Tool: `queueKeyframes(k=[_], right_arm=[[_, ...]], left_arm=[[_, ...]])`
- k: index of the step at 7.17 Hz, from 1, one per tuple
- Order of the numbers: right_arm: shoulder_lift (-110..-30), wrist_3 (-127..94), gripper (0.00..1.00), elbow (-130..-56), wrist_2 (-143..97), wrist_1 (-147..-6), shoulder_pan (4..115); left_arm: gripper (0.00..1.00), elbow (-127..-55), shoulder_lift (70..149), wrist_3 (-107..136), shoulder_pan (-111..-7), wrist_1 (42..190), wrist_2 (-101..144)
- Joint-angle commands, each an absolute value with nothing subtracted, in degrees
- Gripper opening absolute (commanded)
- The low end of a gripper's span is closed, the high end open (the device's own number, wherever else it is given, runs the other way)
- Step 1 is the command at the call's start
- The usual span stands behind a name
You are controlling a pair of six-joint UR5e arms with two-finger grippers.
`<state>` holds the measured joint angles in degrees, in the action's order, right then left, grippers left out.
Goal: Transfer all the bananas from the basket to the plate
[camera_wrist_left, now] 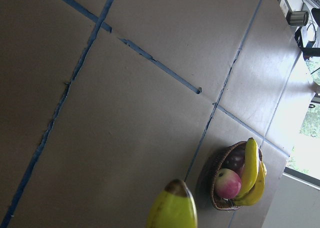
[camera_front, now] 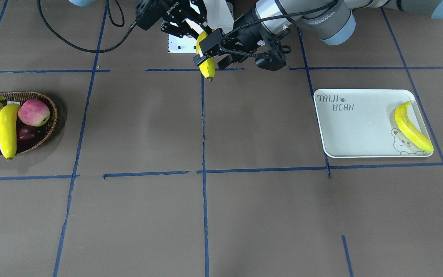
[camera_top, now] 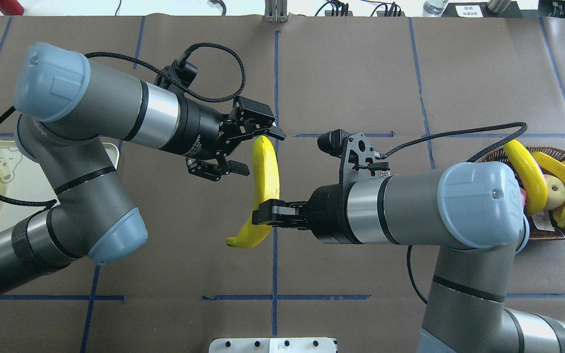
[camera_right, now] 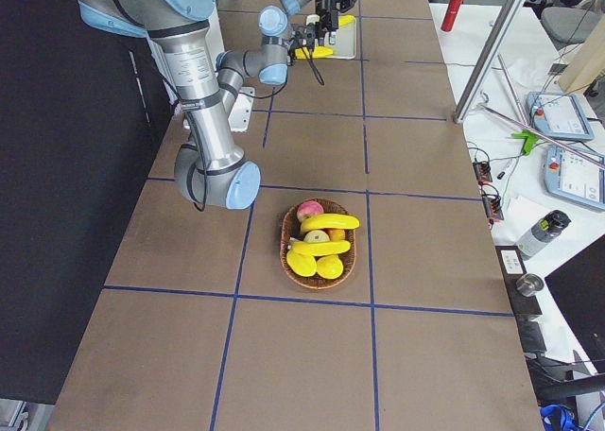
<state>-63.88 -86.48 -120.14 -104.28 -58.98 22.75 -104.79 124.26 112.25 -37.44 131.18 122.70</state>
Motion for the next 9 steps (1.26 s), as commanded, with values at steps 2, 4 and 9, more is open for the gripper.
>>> queueKeyframes(k=[2, 4, 9], right_arm=[[-63.8, -86.4, 0.02, -120.1, -104.1, -58.9, 22.7], [-63.8, -86.6, 0.27, -120.2, -103.6, -58.1, 22.9], [-63.9, -89.8, 1.00, -120.7, -103.4, -56.4, 23.0]], left_arm=[[0.19, -105.1, 124.1, 110.8, -36.7, 131.4, 122.5], [0.00, -106.0, 123.5, 108.0, -36.8, 131.0, 122.8], [0.00, -105.9, 122.9, 107.1, -40.7, 127.1, 123.8]])
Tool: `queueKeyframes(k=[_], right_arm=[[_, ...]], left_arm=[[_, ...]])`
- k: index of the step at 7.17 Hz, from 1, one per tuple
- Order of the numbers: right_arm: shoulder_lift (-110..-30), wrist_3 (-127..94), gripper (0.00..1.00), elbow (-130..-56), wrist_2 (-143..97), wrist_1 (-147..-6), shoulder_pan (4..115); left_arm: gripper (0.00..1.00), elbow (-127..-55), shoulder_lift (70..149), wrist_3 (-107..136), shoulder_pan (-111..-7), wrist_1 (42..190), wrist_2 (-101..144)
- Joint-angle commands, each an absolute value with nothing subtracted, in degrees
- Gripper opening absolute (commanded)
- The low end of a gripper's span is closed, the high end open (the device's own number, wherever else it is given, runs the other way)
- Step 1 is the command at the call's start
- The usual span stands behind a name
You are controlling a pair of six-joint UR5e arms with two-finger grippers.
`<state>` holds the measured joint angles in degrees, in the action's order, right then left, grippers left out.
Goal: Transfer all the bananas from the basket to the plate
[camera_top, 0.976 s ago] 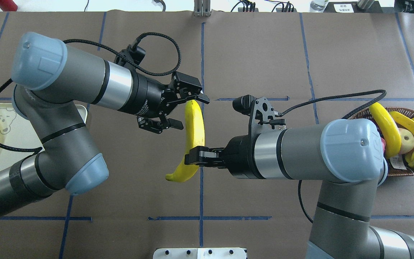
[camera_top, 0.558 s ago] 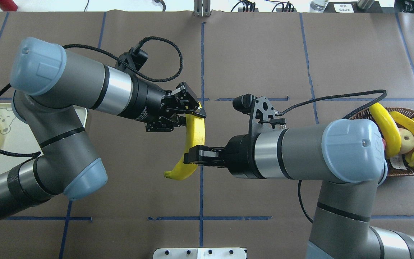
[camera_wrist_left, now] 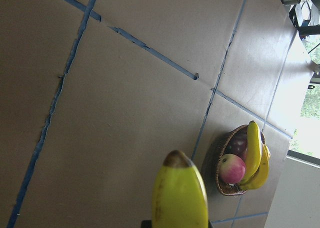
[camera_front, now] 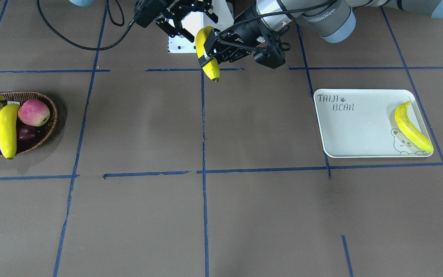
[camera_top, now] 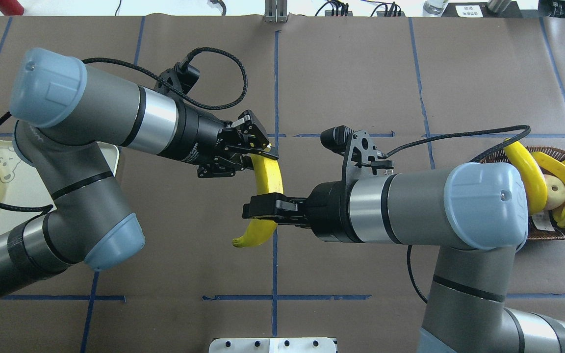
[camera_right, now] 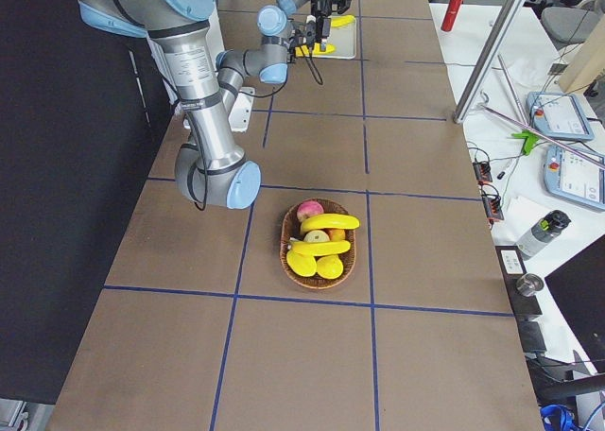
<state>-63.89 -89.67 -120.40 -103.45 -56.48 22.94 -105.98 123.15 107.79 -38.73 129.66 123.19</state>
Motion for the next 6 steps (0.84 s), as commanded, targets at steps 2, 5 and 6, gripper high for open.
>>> queueKeyframes(k=[2, 5, 6], right_arm=[[-64.4, -89.2, 1.00, -122.8, -103.5, -56.5, 23.9], [-65.5, -89.1, 1.00, -123.1, -103.4, -56.5, 25.7], [-65.9, -89.1, 1.00, -123.1, -103.6, -56.5, 26.6]], left_arm=[[0.00, -105.1, 118.7, 99.4, -44.5, 123.8, 126.2], [0.00, -106.0, 106.7, 68.8, -55.2, 106.8, 127.2], [0.00, -105.3, 100.1, 58.6, -58.2, 106.0, 127.0]])
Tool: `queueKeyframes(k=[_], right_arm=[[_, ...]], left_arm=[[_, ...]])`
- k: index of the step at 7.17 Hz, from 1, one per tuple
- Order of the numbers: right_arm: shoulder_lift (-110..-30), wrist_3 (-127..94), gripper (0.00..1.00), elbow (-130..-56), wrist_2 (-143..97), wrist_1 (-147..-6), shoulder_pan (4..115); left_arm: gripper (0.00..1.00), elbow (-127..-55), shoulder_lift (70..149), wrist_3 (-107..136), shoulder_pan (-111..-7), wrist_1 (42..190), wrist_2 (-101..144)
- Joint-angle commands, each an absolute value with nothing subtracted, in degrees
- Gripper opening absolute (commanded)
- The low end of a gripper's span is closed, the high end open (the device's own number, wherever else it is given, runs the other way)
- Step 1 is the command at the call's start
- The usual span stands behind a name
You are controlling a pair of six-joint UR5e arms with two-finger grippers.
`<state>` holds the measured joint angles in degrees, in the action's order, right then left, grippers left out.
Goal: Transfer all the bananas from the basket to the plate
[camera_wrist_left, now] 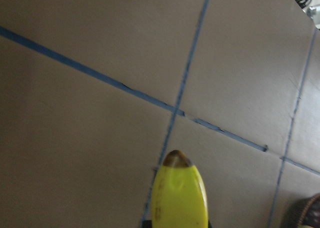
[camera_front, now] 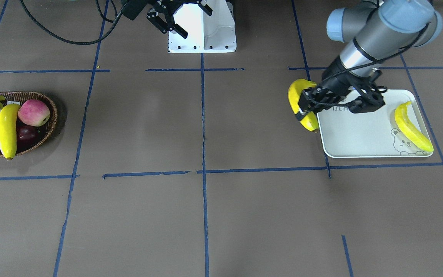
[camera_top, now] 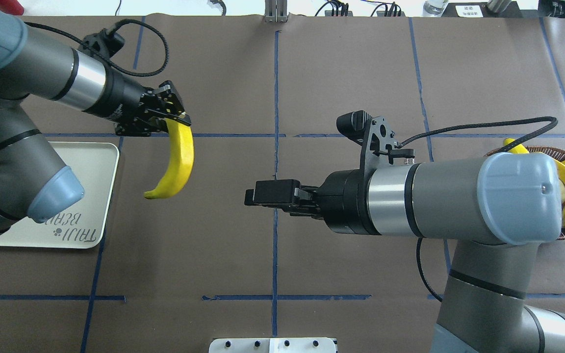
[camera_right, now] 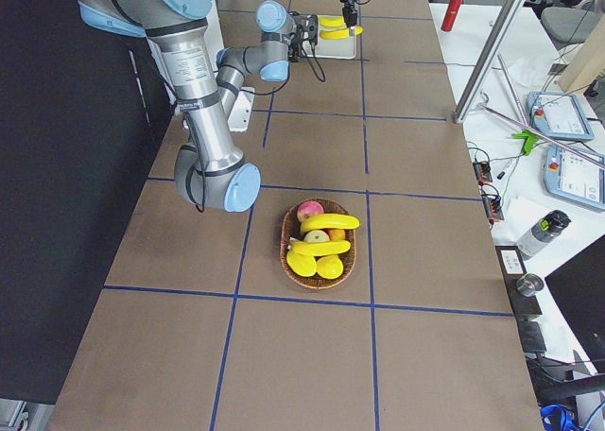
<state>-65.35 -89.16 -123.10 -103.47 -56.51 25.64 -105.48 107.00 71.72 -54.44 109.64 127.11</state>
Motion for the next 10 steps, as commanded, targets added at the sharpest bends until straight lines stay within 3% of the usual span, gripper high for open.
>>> queueKeyframes(k=[1, 3, 8, 9, 10], right_arm=[[-65.8, -89.1, 1.00, -123.1, -103.9, -56.5, 27.5], [-67.3, -89.1, 1.00, -123.1, -103.4, -56.5, 27.6], [-68.5, -89.1, 1.00, -124.1, -103.7, -56.7, 28.6], [-68.6, -89.1, 1.00, -124.1, -103.8, -56.7, 28.7], [-68.9, -89.1, 1.00, -124.1, -103.9, -56.7, 29.0]], left_arm=[[0.00, -104.6, 95.5, 54.5, -60.2, 106.3, 127.1], [0.00, -103.5, 90.5, 55.1, -60.2, 106.6, 127.0], [0.00, -89.6, 95.4, 56.1, -59.6, 110.7, 124.1], [0.09, -87.6, 95.7, 55.8, -59.6, 112.9, 123.6], [0.83, -86.9, 95.3, 55.8, -59.6, 115.1, 123.1]])
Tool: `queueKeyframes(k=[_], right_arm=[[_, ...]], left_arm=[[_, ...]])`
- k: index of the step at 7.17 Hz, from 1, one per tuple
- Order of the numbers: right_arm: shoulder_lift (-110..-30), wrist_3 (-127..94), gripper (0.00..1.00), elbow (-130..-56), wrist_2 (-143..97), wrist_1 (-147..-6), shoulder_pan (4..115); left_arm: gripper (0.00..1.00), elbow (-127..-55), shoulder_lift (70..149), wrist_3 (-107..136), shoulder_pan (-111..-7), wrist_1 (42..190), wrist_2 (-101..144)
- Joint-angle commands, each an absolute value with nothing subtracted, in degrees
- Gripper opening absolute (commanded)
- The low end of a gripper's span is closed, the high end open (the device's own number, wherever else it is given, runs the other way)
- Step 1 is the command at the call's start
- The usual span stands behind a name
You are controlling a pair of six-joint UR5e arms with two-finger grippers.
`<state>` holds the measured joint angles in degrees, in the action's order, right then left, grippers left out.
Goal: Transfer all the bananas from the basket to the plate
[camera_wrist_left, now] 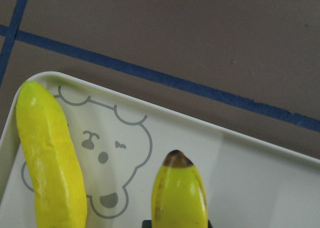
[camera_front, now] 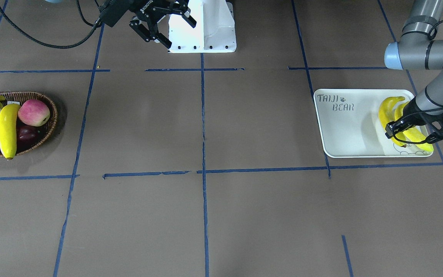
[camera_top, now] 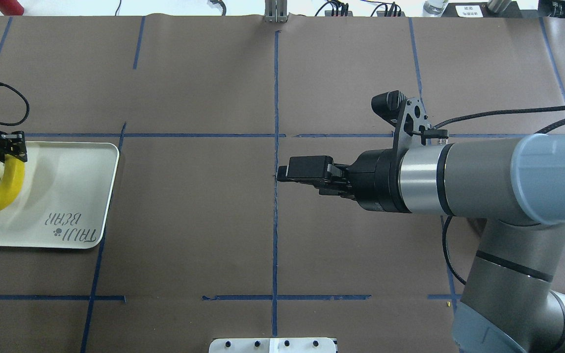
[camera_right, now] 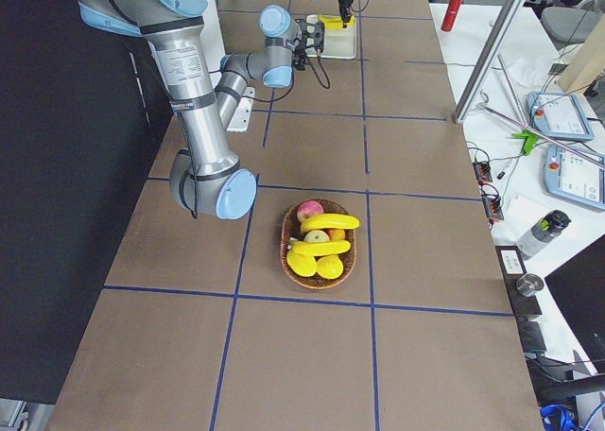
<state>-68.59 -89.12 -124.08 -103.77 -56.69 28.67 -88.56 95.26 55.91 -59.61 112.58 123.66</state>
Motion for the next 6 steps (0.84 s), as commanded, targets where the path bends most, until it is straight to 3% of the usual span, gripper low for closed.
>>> queueKeyframes(k=[1, 3, 6], right_arm=[[-69.2, -89.0, 1.00, -124.2, -104.7, -57.0, 30.5], [-70.4, -89.0, 1.00, -124.2, -110.5, -58.0, 34.7], [-81.9, -82.8, 1.00, -123.1, -112.8, -59.5, 42.4]], left_arm=[[0.99, -86.8, 94.6, 55.8, -59.5, 117.1, 123.0], [0.99, -88.4, 91.2, 55.9, -59.9, 123.9, 122.6], [0.99, -100.9, 88.4, 55.9, -60.3, 122.2, 122.7]])
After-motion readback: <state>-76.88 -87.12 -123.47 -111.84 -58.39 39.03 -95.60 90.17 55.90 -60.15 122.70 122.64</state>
